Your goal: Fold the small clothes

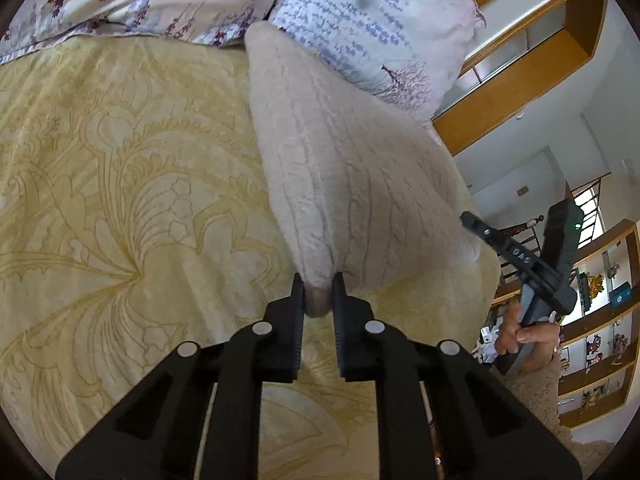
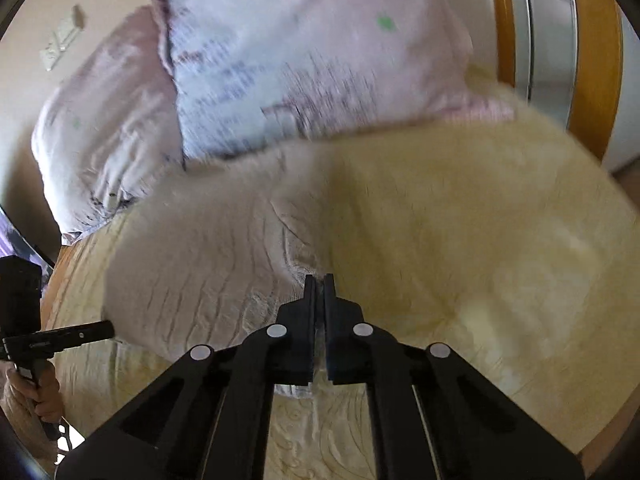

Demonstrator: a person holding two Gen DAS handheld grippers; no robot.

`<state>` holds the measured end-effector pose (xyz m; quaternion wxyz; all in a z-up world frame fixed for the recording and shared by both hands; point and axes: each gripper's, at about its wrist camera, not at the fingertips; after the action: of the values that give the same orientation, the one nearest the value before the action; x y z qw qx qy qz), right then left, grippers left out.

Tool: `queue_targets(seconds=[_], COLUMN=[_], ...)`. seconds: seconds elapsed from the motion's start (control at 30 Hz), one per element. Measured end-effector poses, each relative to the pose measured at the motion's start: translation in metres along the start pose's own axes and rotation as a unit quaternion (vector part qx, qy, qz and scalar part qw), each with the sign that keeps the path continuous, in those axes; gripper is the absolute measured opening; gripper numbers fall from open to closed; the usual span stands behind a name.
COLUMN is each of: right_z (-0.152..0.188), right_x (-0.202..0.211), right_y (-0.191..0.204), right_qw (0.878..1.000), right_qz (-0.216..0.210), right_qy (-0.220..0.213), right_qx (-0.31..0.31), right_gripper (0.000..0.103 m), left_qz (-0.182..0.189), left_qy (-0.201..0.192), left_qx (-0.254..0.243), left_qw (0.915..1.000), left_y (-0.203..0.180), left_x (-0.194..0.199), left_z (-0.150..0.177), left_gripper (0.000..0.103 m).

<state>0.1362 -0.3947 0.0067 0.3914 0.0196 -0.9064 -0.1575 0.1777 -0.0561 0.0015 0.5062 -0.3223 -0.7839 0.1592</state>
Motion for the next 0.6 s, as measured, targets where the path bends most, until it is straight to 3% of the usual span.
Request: queue_targets(seconds=[0.17, 0.2, 0.23, 0.27, 0.3, 0.33, 0.47, 0.5, 0.6], right_z=[-0.005, -0.007, -0.006, -0.007, -0.006, -0.005, 0.0, 0.001, -0.003], right_x=[0.006, 0.011, 0.015, 0.019, 0.023, 0.025, 0.014, 0.01, 0.019], right_y=[-0.001, -0.003, -0.005, -0.006, -0.008, -0.008, 0.002, 0.007, 0.014], right_qw=[1.0, 1.0, 0.999, 0.998, 0.998, 0.997, 0.998, 0.999, 0.999], right_qz=[-0.008, -0.024, -0.038, -0.046, -0.055, -0.062, -0.06, -0.048, -0.022], right_qy=[0.004, 0.002, 0.0, -0.002, -0.006, -0.006, 0.016, 0.016, -0.026], right_qx=[-0.006, -0.017, -0.027, -0.035, -0.043, -0.046, -0.032, -0.014, 0.003], right_gripper=[0.005, 0.007, 0.013, 0.017, 0.029, 0.036, 0.031, 0.011, 0.01], left_qz=[-0.004, -0.007, -0.009, -0.012, -0.016, -0.017, -0.027, -0.032, -0.059], left_qy=[-0.001, -0.005, -0.01, -0.016, -0.023, -0.027, -0.023, -0.022, -0.025], left_qx=[-0.007, -0.008, -0.011, -0.013, -0.014, -0.017, -0.017, -0.019, -0.023], left_qw=[1.0, 0.9999, 0.9998, 0.9997, 0.9995, 0.9994, 0.9992, 0.9991, 0.9977], left_y=[-0.003, -0.004, -0.005, -0.006, -0.007, -0.009, -0.013, -0.014, -0.02], left_x=[0.004, 0.005, 0.009, 0.011, 0.014, 0.016, 0.011, 0.009, 0.003], left_z=[-0.001, -0.001, -0.002, -0.002, -0.004, -0.005, -0.011, -0.013, -0.016], left_gripper=[0.02, 0.028, 0.044, 0.052, 0.059, 0.061, 0.066, 0.066, 0.073])
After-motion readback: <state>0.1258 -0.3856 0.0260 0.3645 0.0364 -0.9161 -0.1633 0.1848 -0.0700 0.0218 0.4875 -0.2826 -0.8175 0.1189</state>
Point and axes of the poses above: each gripper's, at about its wrist camera, not at the fingertips, and x roughly against the way its jaws point, y to its left, z to its underside, and after that the axes turned 1 degree about -y, right-handed
